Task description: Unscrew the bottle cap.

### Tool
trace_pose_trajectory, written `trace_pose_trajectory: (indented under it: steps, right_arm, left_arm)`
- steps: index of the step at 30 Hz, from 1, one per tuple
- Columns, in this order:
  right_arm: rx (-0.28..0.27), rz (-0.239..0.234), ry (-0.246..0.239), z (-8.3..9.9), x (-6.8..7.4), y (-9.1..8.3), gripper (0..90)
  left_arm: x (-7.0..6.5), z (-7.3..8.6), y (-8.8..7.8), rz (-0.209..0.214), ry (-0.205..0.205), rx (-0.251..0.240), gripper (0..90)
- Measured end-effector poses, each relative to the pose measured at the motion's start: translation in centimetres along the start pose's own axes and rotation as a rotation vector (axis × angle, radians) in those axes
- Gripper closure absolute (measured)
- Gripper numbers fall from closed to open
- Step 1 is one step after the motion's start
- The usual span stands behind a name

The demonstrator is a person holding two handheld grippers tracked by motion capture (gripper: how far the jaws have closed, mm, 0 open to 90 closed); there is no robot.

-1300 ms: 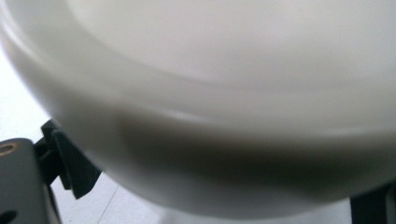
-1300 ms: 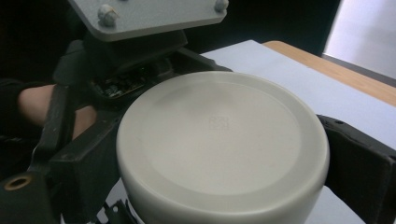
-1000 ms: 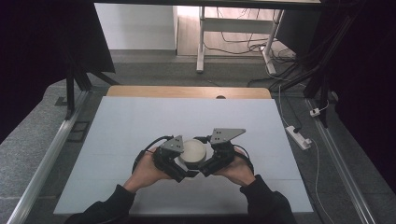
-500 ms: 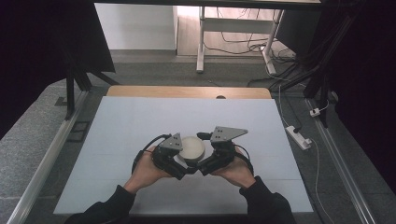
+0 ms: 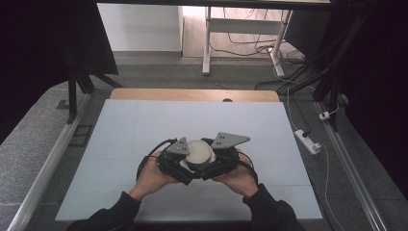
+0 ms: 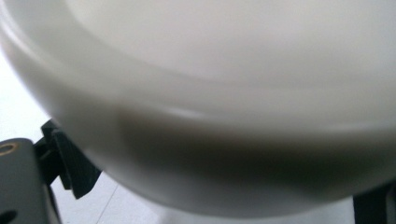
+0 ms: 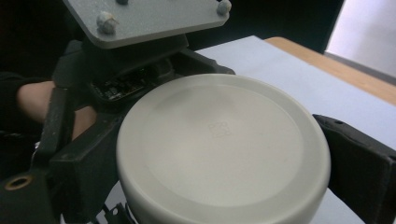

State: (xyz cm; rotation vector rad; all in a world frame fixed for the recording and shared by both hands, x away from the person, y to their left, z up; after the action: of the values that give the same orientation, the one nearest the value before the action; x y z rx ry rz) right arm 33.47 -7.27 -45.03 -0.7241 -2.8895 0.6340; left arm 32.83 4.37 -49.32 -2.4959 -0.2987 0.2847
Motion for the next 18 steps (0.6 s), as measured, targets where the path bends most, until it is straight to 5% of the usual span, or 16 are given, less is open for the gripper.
trace_pose_trajectory:
  steps: [8,18]
  right_arm:
    - [-0.015,-0.118,0.004,0.06,-0.21,-0.49,7.1]
    - [-0.016,-0.138,-0.023,0.04,-0.04,-0.62,7.1]
  left_arm:
    - [-0.28,0.04,-0.14,0.091,0.044,0.0,7.3]
    - [-0.29,0.24,-0.08,0.122,0.053,0.006,7.4]
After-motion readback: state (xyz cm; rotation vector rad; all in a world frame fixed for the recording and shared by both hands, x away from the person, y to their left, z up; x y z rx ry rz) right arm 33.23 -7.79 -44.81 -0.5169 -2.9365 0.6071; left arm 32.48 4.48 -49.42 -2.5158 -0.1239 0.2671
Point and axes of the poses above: each handheld gripper's, and its own axes: y roughly forward along the jaws, z roughly out of its underside, x roughly to its left, the point moved 5 cm from there along y, roughly forward along the jaws, and after that the axes turned 7 degrees about z, right-handed, at the moved point
